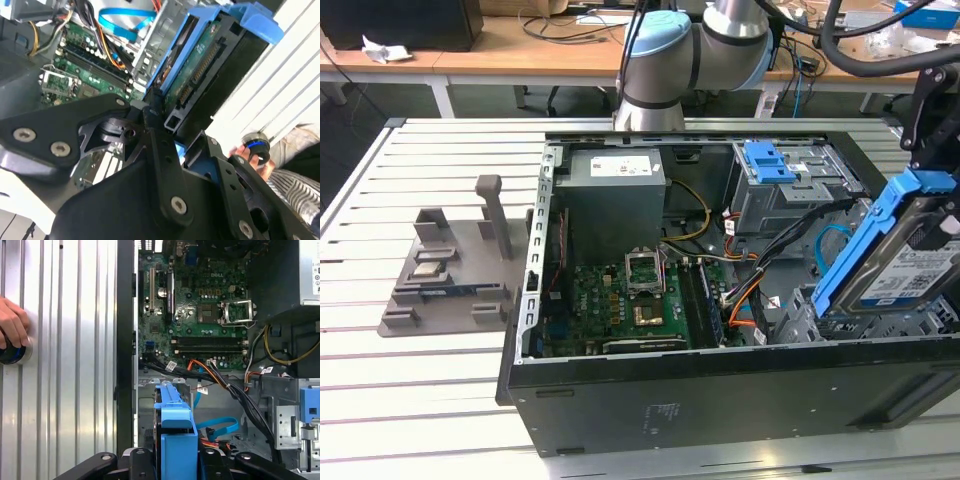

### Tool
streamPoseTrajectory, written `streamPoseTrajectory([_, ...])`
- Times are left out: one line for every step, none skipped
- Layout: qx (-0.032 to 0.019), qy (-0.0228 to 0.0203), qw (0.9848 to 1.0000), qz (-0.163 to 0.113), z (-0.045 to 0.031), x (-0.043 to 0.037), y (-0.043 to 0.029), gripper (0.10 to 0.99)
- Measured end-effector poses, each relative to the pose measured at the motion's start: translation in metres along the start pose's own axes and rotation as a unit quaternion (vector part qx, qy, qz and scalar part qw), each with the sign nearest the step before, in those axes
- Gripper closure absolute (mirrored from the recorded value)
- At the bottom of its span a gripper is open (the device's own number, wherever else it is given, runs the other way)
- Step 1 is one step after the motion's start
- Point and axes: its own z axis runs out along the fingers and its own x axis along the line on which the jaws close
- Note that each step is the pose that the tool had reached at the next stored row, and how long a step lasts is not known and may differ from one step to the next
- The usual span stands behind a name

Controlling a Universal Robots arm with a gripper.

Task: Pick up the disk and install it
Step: 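Pick up the disk, then insert the disk into the insertion slot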

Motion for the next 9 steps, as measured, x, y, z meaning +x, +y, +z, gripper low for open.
streamPoseTrajectory([0.0,0.0012,1.0,0.0,0.0001,-0.0057,-0.0001,0.722])
streamPoseTrajectory([0.0,0.0019,1.0,0.0,0.0003,-0.0085,-0.0002,0.722])
streamPoseTrajectory([0.0,0.0022,1.0,0.0,0.0004,-0.009,-0.0002,0.722])
streamPoseTrajectory([0.0,0.0023,1.0,0.0,0.0003,-0.009,-0.0002,0.722])
streamPoseTrajectory([0.0,0.0024,1.0,0.0,0.0002,-0.0091,-0.0002,0.722])
streamPoseTrajectory([0.0,0.0023,1.0,0.0,0.0003,-0.0091,-0.0002,0.722])
streamPoseTrajectory([0.0,0.0023,1.0,0.0,0.0003,-0.0091,-0.0003,0.722])
streamPoseTrajectory([0.0,0.0024,1.0,0.0,0.0003,-0.0091,-0.0003,0.722])
streamPoseTrajectory([0.0,0.0024,1.0,0.0,0.0003,-0.0091,-0.0003,0.722])
